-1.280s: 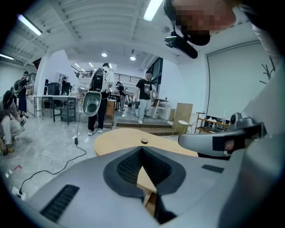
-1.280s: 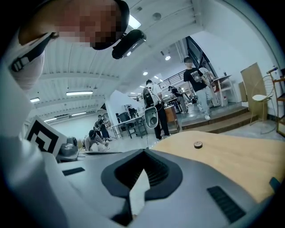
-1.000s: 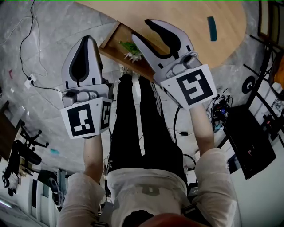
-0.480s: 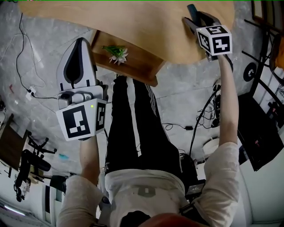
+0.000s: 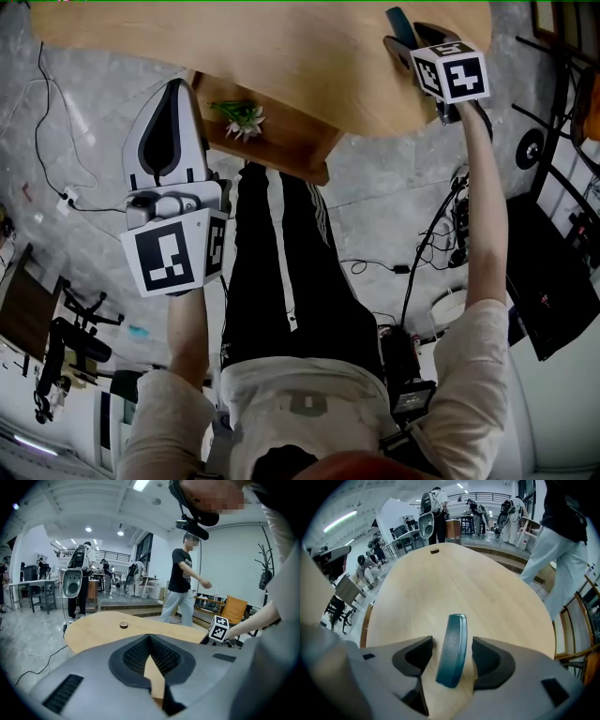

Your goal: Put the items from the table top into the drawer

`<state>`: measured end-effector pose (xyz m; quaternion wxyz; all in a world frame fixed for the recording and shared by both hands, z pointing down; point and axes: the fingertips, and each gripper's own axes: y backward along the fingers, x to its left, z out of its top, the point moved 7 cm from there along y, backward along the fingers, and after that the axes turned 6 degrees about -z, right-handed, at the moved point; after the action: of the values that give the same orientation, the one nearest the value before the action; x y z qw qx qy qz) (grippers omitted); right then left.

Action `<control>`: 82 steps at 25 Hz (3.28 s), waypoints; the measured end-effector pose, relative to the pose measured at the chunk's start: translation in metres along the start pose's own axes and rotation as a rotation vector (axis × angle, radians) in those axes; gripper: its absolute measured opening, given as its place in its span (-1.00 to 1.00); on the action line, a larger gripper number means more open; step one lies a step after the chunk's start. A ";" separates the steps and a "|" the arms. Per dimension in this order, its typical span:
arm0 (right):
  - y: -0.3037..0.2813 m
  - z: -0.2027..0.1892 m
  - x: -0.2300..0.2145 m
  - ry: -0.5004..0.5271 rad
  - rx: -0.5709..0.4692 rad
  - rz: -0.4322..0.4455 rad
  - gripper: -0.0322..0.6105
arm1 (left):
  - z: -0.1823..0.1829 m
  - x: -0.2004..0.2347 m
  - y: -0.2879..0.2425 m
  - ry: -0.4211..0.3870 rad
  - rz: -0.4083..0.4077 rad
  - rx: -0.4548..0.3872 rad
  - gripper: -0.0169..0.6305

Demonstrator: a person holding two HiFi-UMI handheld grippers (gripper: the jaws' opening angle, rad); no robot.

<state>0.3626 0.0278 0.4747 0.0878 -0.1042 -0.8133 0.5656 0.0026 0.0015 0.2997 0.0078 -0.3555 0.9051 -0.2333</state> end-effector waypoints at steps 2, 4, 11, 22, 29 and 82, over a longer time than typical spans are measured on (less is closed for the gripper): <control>0.000 0.001 -0.001 -0.010 0.021 -0.009 -0.08 | 0.000 0.000 0.001 0.000 0.001 -0.002 -0.92; 0.000 0.003 -0.001 -0.012 0.049 -0.020 -0.12 | -0.001 0.001 0.002 0.000 0.005 -0.004 -0.92; 0.000 0.006 -0.001 -0.019 0.102 -0.053 -0.43 | -0.003 0.007 0.013 -0.002 0.030 -0.010 -0.92; 0.067 0.080 0.076 -0.032 -0.283 -0.040 -0.44 | 0.001 0.017 0.030 0.008 0.084 -0.050 -0.92; 0.172 0.150 0.201 -0.029 -0.674 0.110 -0.44 | 0.022 0.025 0.042 0.010 0.134 -0.113 -0.92; -0.076 -0.078 0.281 0.066 0.199 -0.077 -0.43 | 0.000 0.037 0.057 -0.014 0.163 -0.059 -0.92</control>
<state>0.1070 0.1485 0.5798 0.1462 -0.0820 -0.7532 0.6360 -0.0612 0.0139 0.2815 0.0228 -0.2822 0.9375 -0.2025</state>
